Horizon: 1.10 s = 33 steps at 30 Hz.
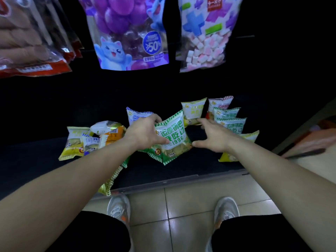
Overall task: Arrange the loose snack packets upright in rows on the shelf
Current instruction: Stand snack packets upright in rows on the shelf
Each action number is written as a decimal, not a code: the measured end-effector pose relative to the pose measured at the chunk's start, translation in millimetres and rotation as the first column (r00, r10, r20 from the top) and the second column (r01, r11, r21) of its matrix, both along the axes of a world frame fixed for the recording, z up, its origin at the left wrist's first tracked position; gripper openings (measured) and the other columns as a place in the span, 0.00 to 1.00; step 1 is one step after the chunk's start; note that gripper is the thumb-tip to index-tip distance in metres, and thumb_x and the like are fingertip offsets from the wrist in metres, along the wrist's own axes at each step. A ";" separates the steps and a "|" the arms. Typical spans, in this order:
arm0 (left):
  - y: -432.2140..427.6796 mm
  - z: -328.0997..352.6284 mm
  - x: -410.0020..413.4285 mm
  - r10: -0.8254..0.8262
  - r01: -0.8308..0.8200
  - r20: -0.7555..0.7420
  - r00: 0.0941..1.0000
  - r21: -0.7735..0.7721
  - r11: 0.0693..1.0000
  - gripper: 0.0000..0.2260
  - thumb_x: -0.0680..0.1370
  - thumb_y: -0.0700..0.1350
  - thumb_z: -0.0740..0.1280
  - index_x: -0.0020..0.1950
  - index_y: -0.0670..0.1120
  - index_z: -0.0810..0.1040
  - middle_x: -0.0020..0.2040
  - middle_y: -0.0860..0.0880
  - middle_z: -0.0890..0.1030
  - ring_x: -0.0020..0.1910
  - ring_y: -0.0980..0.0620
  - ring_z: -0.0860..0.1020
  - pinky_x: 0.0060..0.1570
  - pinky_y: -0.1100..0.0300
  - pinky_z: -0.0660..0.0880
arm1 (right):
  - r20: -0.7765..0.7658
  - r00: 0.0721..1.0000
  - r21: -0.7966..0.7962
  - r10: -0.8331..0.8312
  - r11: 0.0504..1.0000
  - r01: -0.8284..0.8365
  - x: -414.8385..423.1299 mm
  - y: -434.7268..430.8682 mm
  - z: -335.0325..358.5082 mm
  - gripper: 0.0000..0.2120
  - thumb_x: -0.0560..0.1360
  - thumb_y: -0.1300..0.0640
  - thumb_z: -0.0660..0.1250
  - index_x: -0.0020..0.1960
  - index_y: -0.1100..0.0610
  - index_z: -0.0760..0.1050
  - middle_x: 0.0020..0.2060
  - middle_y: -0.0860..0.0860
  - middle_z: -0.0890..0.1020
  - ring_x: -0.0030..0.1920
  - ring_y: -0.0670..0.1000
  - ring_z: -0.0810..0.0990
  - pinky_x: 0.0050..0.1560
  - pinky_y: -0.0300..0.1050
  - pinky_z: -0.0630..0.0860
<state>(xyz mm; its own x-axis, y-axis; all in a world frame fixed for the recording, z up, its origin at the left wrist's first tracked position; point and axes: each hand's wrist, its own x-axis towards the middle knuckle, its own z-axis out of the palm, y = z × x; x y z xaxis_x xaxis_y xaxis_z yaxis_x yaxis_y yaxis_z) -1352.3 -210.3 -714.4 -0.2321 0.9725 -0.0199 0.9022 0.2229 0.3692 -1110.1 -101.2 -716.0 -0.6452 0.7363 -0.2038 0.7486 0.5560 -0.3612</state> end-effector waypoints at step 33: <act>248.5 -173.6 52.3 -0.093 0.096 -0.236 0.967 0.002 0.995 0.36 0.68 0.61 0.75 0.72 0.53 0.67 0.65 0.46 0.70 0.63 0.43 0.68 0.53 0.48 0.74 | 0.118 0.951 0.028 -0.285 0.959 0.283 55.1 157.6 -110.9 0.35 0.75 0.43 0.68 0.76 0.52 0.59 0.69 0.57 0.67 0.69 0.60 0.66 0.63 0.53 0.70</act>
